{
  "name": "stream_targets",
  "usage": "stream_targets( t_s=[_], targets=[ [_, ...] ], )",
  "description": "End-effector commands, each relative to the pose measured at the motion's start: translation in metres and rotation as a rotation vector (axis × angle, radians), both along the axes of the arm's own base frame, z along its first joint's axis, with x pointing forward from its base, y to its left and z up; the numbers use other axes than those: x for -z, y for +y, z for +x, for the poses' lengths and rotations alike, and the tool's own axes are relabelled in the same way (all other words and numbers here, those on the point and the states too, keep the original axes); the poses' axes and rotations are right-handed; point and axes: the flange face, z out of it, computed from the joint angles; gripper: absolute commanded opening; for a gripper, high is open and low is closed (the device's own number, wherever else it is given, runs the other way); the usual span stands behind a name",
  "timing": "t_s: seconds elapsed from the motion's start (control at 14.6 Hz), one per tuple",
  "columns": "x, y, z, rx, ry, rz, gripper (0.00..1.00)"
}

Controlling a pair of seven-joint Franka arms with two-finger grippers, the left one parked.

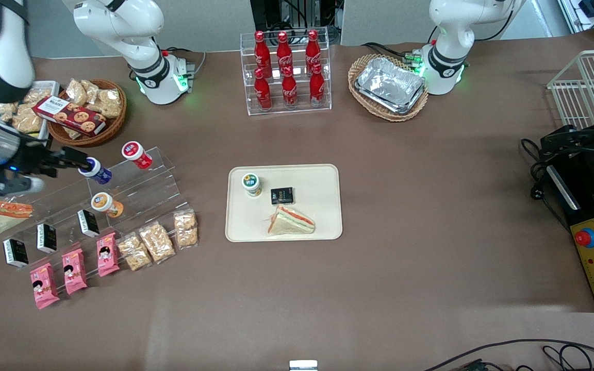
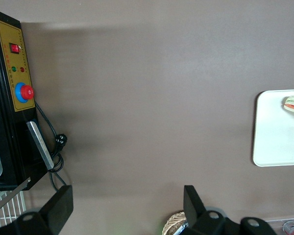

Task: Place green gum on tray
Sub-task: 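Raise the right gripper and withdraw it from the tray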

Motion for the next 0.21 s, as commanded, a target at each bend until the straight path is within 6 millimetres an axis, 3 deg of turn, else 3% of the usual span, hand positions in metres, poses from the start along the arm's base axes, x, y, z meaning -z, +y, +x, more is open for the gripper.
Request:
stream_targets(
  t_s=[0.0, 0.14],
  targets=[
    [-0.0231, -0.0006, 0.0188, -0.014, 0.071, -0.003, 1.00],
    [-0.0184, 0.0011, 0.0204, -0.017, 0.089, -0.010, 1.00]
  ],
)
